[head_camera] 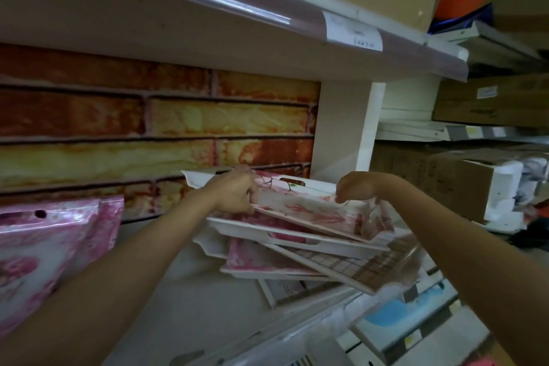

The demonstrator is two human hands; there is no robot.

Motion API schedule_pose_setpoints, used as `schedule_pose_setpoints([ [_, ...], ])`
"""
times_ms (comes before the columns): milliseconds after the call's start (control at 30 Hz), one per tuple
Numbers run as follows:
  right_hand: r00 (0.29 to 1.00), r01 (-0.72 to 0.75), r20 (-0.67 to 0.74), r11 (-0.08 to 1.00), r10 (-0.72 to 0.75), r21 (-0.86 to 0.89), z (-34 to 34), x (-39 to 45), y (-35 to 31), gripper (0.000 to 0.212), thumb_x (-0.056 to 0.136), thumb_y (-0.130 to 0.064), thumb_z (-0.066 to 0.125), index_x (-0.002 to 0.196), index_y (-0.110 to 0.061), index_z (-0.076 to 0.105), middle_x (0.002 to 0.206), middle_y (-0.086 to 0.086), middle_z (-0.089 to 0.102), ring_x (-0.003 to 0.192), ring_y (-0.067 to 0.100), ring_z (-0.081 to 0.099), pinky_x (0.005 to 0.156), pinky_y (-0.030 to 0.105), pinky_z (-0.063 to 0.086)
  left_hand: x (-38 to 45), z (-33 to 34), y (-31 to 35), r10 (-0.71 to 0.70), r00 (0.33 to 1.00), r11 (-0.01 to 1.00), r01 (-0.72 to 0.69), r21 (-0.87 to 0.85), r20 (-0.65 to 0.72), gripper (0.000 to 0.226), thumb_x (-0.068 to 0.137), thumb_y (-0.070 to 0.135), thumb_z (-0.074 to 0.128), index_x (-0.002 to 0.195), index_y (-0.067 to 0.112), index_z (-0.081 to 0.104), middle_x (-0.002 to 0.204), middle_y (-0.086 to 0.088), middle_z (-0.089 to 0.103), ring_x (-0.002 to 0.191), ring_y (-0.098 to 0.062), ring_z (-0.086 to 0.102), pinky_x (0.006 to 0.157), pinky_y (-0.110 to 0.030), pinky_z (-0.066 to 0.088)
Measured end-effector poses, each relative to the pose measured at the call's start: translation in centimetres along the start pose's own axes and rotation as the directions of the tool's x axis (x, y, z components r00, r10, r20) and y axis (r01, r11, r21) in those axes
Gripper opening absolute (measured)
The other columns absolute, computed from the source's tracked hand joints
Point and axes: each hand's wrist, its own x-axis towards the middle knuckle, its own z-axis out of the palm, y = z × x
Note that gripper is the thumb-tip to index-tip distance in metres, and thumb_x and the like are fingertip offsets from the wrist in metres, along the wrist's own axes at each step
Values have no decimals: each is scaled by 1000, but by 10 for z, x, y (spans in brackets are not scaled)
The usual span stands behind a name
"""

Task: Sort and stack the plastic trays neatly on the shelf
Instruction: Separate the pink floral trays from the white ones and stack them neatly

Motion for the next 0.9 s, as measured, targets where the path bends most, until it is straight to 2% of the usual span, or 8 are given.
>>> schedule_pose_setpoints([
  [67,1000,-28,-2,995,28,-98,5,7,3,38,94,-33,51,120,-6,57,119,10,53,92,20,51,74,24,38,-1,-4,-7,-33,996,995,41,-96,80,18,82,16,66,99,16,73,68,13,59,67,-7,54,52,-11,40],
  [133,997,-74,0,988,75,-137,10,11,7,42,93,-30,53,123,0,55,109,9,50,82,16,46,64,21,36,4,-7,-17,-77,991,973,99,-211,111,20,81,11,60,94,13,76,87,0,73,83,-16,64,72,-20,51],
  [233,988,-152,-37,979,148,-138,20,14,15,25,91,-25,56,76,-5,55,80,3,51,64,14,43,55,21,33,10,-7,-35,-173,984,942,179,-283,44,14,79,13,59,76,13,73,79,-7,66,78,-20,58,69,-32,45],
  [300,982,-185,-53,980,181,-77,25,16,19,39,92,-23,54,58,-14,38,65,-2,38,56,10,35,53,19,30,12,-5,-44,-261,965,936,246,-252,-28,13,79,15,56,69,19,64,75,-6,56,72,-19,52,65,-29,38],
  [500,985,-170,-33,975,167,-145,28,8,23,25,93,-22,52,72,-10,47,66,-1,34,57,10,35,53,21,31,12,4,-56,-511,859,850,508,-140,13,50,77,30,57,124,11,55,128,-11,54,107,-26,53,90,-29,45],
  [567,989,-150,-21,980,148,-132,27,6,22,12,92,-19,53,96,-8,56,71,1,41,61,13,41,56,23,36,13,5,-52,-543,838,818,543,-187,59,46,82,25,58,124,8,49,122,-11,55,101,-24,53,77,-27,43],
  [667,987,-163,-21,982,161,-92,28,4,23,34,92,-13,53,123,0,57,70,0,43,58,11,40,54,21,36,16,4,-49,-608,793,765,599,-235,42,39,82,21,60,113,5,45,111,-10,53,113,-29,54,75,-28,43],
  [900,979,-200,-81,964,189,-176,29,7,26,18,93,-4,43,99,1,59,87,12,53,59,15,42,63,26,40,24,8,-47,-686,726,519,535,-667,49,56,86,10,64,135,-7,42,136,-22,49,113,-35,54,72,-34,45],
])
